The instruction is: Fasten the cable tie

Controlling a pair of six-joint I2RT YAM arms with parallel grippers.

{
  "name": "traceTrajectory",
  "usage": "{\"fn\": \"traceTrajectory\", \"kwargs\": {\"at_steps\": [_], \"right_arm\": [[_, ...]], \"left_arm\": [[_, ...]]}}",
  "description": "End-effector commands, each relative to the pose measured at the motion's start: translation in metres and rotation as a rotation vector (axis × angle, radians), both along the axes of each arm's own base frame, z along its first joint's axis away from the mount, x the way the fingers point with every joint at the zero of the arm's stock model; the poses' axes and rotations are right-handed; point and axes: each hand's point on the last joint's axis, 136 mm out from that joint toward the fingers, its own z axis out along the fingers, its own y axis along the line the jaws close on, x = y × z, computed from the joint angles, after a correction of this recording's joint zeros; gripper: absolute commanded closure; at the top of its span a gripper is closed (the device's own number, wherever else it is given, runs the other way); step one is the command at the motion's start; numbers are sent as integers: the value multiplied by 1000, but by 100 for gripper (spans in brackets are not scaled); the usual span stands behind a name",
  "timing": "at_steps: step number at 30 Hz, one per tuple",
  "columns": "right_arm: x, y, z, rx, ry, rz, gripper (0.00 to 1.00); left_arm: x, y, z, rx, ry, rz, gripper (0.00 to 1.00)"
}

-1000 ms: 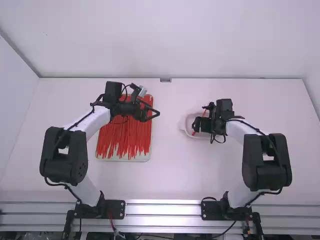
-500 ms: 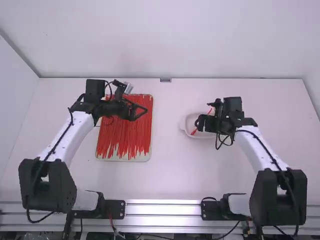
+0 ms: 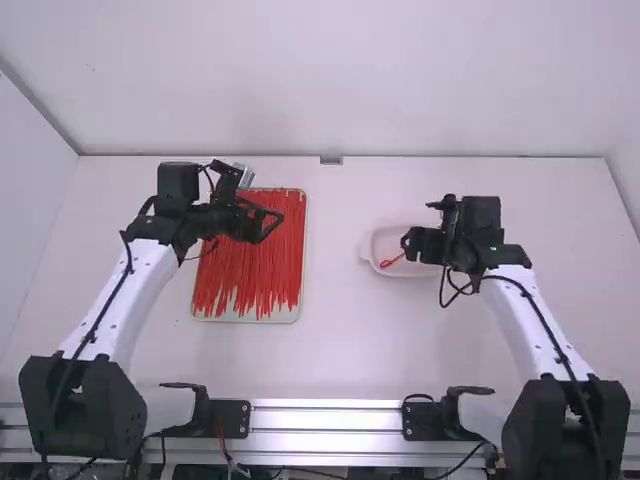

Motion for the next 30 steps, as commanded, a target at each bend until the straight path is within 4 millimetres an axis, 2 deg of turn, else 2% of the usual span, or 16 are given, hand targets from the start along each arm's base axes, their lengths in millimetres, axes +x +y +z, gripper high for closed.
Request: {"fn": "traceTrajectory", "kwargs": {"at_steps": [1,5,15,20,22,30], "right_arm": [[-6,-13,-3,-72,-33,-5,12],[-8,-22,-1,-149,-102,0,17],[-17,-52,6,-278,-267,-131,35],[-25,-53,12,-275,-387,-153,47],[-29,-53,13,-272,-430,-160,51],[-63,-53,-23,-272,-430,-160,70]], "left_arm": [[-4,8,7,1,-19,63,11],[-7,16,8,3,-46,132,16],[-15,41,14,85,-220,273,33],[-24,61,19,129,-337,382,45],[-31,68,11,151,-338,421,49],[-63,100,-26,248,-340,587,69]]}}
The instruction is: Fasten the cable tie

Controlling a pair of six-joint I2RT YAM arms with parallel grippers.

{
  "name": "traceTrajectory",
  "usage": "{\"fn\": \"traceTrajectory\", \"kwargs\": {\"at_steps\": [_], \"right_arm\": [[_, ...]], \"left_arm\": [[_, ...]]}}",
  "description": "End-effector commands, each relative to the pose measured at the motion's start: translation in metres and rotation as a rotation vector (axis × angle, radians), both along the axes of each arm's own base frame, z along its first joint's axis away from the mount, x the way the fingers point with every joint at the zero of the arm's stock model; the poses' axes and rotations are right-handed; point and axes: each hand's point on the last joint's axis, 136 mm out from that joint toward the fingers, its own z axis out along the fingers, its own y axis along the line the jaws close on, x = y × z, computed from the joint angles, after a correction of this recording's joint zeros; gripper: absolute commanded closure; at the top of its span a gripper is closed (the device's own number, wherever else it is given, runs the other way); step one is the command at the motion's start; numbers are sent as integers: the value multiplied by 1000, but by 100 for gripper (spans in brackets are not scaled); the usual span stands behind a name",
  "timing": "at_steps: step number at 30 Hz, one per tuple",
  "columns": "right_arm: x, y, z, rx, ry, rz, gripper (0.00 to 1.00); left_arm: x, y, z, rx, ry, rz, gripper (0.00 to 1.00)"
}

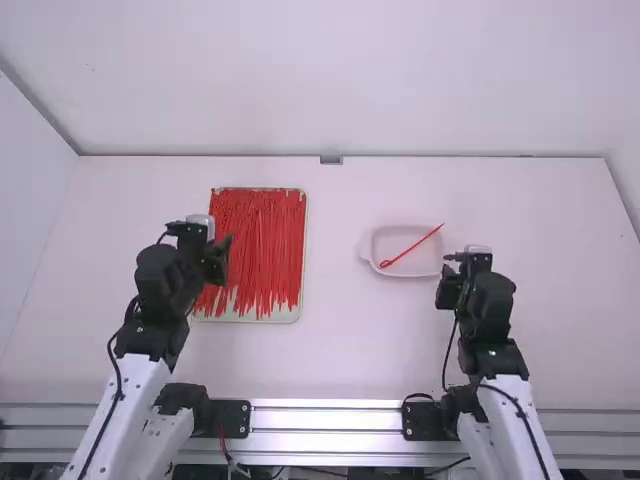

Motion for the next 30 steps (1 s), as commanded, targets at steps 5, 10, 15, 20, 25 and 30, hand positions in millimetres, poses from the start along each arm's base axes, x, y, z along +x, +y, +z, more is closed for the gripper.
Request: {"fn": "traceTrajectory", "kwargs": {"at_steps": [5,10,15,20,25,30], "right_arm": [[-23,-1,-33,-3,-2,-6,83],[-34,-1,-55,-3,-2,-6,92],[-33,-1,-45,-3,-66,-6,100],[-30,-1,-27,-3,-149,-6,100],[-28,-1,-9,-2,-227,-6,100],[-28,-1,6,-2,-293,-6,100]], "left_arm": [[-23,26,-29,52,-13,140,81],[-36,26,-52,52,-13,140,91],[-45,26,-72,52,-13,140,100],[-53,26,-93,52,-13,140,100],[-56,26,-100,50,-40,141,100],[-55,26,-84,45,-107,143,100]]}}
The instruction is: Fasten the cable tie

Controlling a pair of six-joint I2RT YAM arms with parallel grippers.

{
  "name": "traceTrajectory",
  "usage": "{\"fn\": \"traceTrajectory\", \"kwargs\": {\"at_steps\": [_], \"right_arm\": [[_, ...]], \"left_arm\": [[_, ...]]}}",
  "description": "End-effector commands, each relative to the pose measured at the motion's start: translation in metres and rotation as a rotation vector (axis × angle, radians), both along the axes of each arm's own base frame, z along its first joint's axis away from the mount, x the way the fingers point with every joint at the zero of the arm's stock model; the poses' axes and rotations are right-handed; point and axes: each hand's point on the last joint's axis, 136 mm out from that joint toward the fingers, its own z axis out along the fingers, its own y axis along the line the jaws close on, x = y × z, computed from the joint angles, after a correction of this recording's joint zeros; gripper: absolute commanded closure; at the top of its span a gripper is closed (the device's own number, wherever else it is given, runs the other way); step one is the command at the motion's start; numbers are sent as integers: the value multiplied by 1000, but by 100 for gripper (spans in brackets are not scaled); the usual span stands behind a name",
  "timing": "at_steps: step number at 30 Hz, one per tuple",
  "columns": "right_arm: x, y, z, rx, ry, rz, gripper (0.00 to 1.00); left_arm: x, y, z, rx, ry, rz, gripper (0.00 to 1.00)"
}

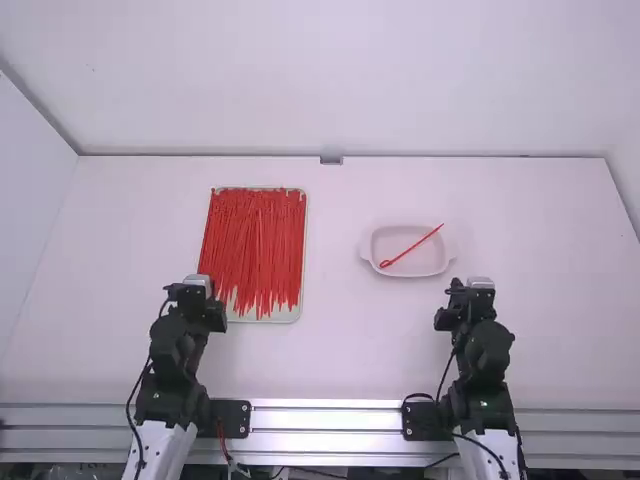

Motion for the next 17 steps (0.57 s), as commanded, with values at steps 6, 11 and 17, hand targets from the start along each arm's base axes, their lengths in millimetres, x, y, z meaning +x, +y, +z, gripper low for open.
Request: {"fn": "traceTrajectory", "kwargs": {"at_steps": [6,11,17], "right_arm": [[-2,0,15,3,-79,0,100],[-3,0,27,3,-130,0,100],[-3,0,28,3,-137,0,100]], "left_arm": [[-1,2,17,1,-86,10,100],[-2,2,29,1,-140,10,100],[-3,2,37,1,-173,10,100]]}}
